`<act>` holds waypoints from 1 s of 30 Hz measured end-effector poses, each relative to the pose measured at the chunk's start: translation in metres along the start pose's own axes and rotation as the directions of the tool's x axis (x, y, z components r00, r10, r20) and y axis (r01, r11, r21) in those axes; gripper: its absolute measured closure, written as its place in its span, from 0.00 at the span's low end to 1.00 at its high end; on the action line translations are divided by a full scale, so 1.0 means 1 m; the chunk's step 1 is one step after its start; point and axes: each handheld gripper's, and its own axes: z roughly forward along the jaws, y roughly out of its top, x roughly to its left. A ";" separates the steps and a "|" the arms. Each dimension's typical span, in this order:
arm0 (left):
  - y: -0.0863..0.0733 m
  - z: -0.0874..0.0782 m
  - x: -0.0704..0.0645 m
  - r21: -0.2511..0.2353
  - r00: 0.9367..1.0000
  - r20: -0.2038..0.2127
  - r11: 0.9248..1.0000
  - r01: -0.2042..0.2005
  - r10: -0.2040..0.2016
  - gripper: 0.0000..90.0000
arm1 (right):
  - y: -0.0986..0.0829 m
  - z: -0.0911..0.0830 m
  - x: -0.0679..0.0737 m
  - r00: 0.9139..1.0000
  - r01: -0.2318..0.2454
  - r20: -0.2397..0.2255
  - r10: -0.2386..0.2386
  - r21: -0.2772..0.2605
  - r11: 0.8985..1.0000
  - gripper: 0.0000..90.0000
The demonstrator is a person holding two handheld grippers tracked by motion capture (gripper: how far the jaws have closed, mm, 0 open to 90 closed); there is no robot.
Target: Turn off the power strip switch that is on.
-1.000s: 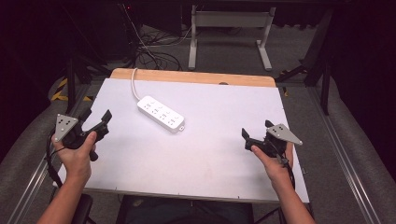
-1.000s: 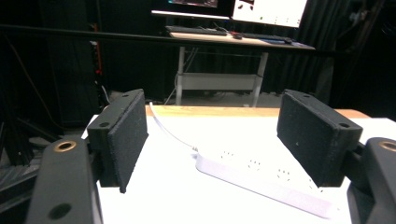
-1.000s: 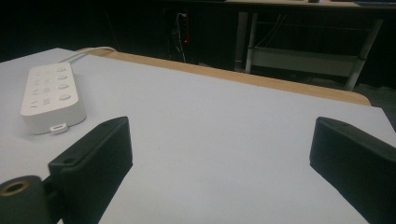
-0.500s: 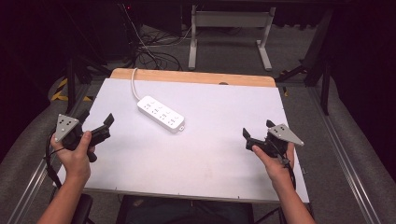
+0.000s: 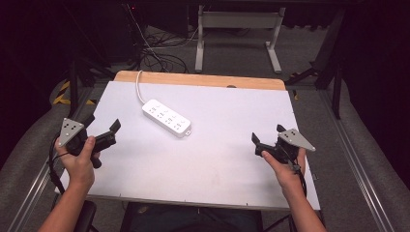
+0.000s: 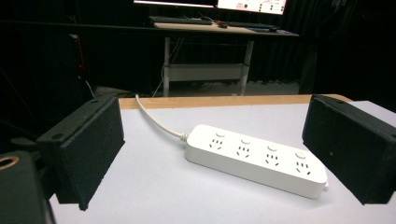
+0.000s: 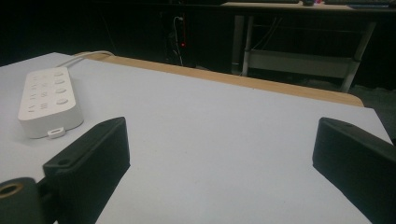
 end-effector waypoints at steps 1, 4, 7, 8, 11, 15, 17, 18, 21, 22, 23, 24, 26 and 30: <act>0.000 0.000 0.000 0.000 1.000 0.002 1.000 -0.002 0.002 0.07 | 0.000 -0.001 0.000 1.000 0.001 0.002 -0.001 0.000 1.000 0.05; -0.001 -0.003 0.002 0.003 1.000 0.006 1.000 0.000 0.000 0.07 | 0.001 0.000 0.001 1.000 0.005 0.003 -0.005 -0.002 1.000 0.05; -0.001 -0.004 0.005 -0.002 1.000 0.005 1.000 0.017 -0.017 0.07 | 0.001 0.000 0.002 1.000 0.011 0.005 -0.011 0.002 1.000 0.05; -0.001 -0.005 0.005 -0.001 1.000 0.005 1.000 0.020 -0.020 0.07 | 0.002 0.000 0.003 1.000 0.013 0.003 -0.013 0.000 1.000 0.05; -0.001 -0.005 0.006 -0.002 1.000 0.010 1.000 0.024 -0.024 0.07 | 0.002 -0.001 0.003 1.000 0.014 0.003 -0.014 -0.001 1.000 0.05; -0.002 -0.004 0.004 0.001 1.000 0.027 1.000 0.012 -0.012 0.07 | 0.002 -0.001 0.002 1.000 0.013 0.004 -0.013 -0.003 1.000 0.05; -0.002 -0.004 0.003 0.005 0.999 0.031 1.000 0.007 -0.007 0.07 | 0.002 -0.001 0.003 1.000 0.014 0.005 -0.014 -0.002 1.000 0.05; -0.002 -0.004 0.003 0.005 0.999 0.032 1.000 0.007 -0.007 0.07 | 0.002 -0.001 0.003 1.000 0.015 0.005 -0.015 0.000 1.000 0.05; -0.002 -0.003 0.004 0.013 0.999 0.033 1.000 0.009 -0.009 0.07 | 0.002 -0.002 0.003 1.000 0.017 0.005 -0.017 -0.001 1.000 0.05; -0.002 -0.003 0.004 0.015 0.999 0.036 1.000 0.009 -0.010 0.07 | 0.002 -0.002 0.003 1.000 0.016 0.005 -0.016 -0.001 1.000 0.05; -0.002 -0.003 0.004 0.015 0.999 0.039 1.000 0.011 -0.012 0.07 | 0.002 -0.002 0.003 1.000 0.016 0.004 -0.016 0.000 1.000 0.05; -0.002 -0.003 0.004 0.014 0.999 0.042 1.000 0.012 -0.013 0.06 | 0.001 -0.002 0.002 1.000 0.015 0.006 -0.015 0.003 1.000 0.05; -0.002 -0.003 0.004 0.011 0.999 0.047 1.000 0.014 -0.015 0.06 | 0.001 -0.002 0.002 1.000 0.014 0.007 -0.014 0.003 1.000 0.05; -0.003 -0.003 0.004 0.010 0.999 0.050 1.000 0.012 -0.013 0.06 | 0.001 -0.002 0.003 1.000 0.018 0.008 -0.018 0.005 1.000 0.05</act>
